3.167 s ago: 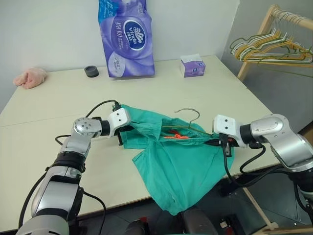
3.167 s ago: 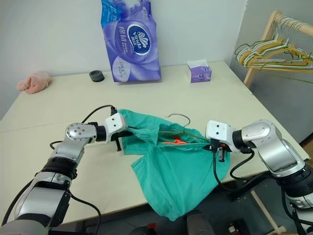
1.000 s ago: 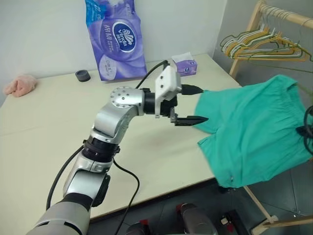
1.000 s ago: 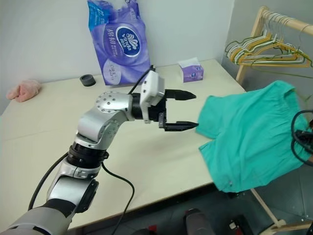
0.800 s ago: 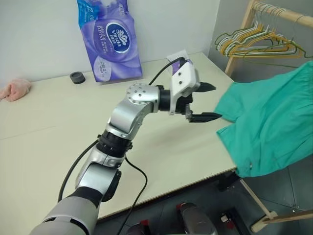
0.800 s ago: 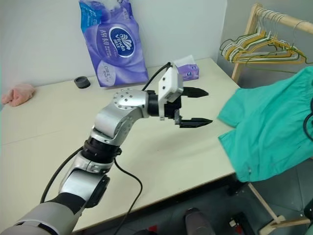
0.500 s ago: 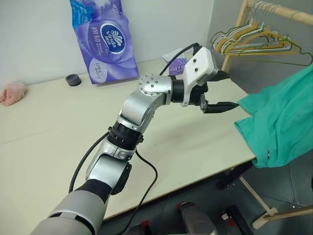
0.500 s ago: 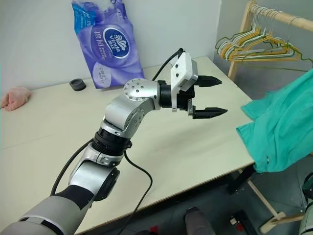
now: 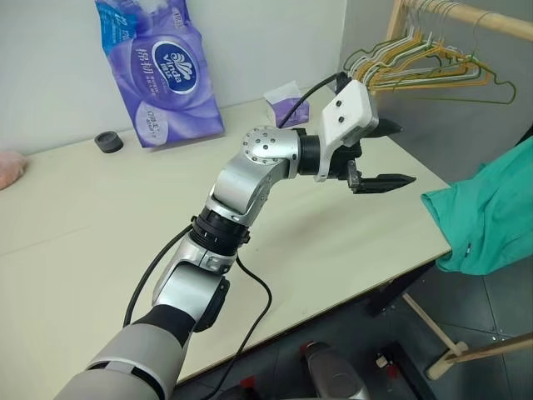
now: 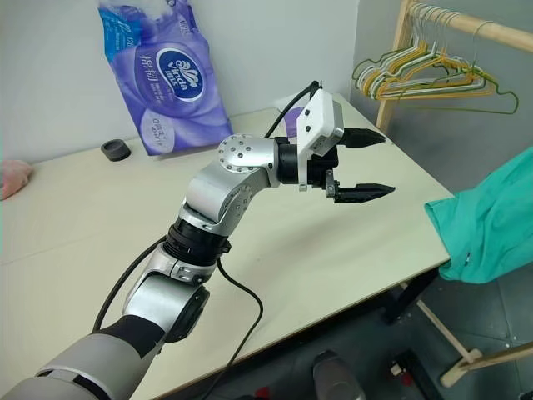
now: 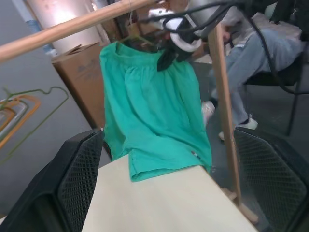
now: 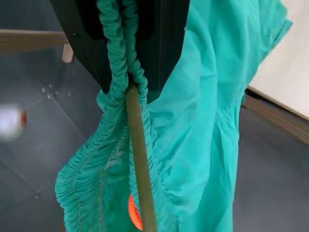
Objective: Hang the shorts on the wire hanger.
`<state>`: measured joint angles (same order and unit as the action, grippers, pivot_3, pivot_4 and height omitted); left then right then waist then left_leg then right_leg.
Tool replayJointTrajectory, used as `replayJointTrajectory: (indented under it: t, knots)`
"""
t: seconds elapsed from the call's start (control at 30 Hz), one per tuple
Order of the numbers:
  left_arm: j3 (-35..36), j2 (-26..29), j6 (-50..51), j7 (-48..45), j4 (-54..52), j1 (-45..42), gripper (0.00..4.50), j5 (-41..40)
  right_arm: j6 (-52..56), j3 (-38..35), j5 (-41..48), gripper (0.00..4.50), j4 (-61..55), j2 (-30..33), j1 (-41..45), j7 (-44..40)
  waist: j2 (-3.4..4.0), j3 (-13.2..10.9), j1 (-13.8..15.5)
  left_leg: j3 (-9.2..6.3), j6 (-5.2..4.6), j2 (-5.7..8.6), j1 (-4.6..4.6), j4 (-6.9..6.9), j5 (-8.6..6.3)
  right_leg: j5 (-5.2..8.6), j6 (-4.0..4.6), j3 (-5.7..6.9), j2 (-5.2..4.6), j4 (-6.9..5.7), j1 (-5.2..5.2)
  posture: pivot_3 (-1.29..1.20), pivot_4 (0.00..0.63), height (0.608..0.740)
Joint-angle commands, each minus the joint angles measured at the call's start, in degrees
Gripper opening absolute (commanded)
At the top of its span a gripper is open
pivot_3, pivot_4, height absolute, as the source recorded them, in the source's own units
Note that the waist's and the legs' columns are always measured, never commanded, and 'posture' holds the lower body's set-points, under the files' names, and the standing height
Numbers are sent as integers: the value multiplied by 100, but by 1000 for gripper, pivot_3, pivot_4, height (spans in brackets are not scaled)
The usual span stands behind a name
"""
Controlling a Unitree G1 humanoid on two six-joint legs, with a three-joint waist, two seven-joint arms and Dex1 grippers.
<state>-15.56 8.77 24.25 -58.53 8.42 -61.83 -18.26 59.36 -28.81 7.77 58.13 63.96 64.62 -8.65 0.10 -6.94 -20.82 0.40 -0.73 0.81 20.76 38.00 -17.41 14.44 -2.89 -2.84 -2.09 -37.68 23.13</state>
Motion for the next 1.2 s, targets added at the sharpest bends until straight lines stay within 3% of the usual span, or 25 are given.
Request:
replayJointTrajectory:
  t: [0.03,0.37,0.4,0.57,0.77,0.93,1.2]
  knots:
    - [124,24,51,-151,-222,-190,4500,-167,-189,88,48,17,63,160,200,-30,-8,-6,-1,0,0,0,-1,0,0,0,0,-1,0,0,0,-375,126,740]
    - [124,-111,-22,-174,-59,-356,4500,-187,-277,185,190,17,-10,99,262,-185,-24,-16,6,3,8,-1,-2,1,-1,1,-3,-3,0,0,0,-377,121,740]
    - [112,-121,-35,-175,-46,-359,4500,-176,-255,158,222,755,-53,96,268,-171,-24,-18,6,3,8,-1,-3,0,-1,1,-3,-4,0,0,0,-377,120,740]
    - [80,-162,-128,-193,5,-356,4500,-88,44,-280,467,2357,-589,24,329,346,-22,-19,11,4,10,-1,-3,1,-1,1,-3,-6,0,0,0,-374,114,740]
    - [68,-146,-151,-280,3,-333,4500,-90,737,-1306,548,4426,-2377,-518,34,1573,-7,-10,18,9,12,-1,-3,1,-2,2,-5,-39,1,-4,4,-381,105,740]
    - [10,-110,-217,-400,77,-305,4500,-36,454,-1315,375,4469,-4024,-1059,-110,2121,20,7,21,22,19,2,-4,3,1,-1,-17,-57,1,-5,6,-385,96,740]
    - [31,134,-110,-338,25,-6,4500,128,-1262,-206,84,4469,-5457,-1119,-896,1445,23,10,4,31,22,5,-6,8,2,-5,-30,-71,1,-3,8,-369,91,740]
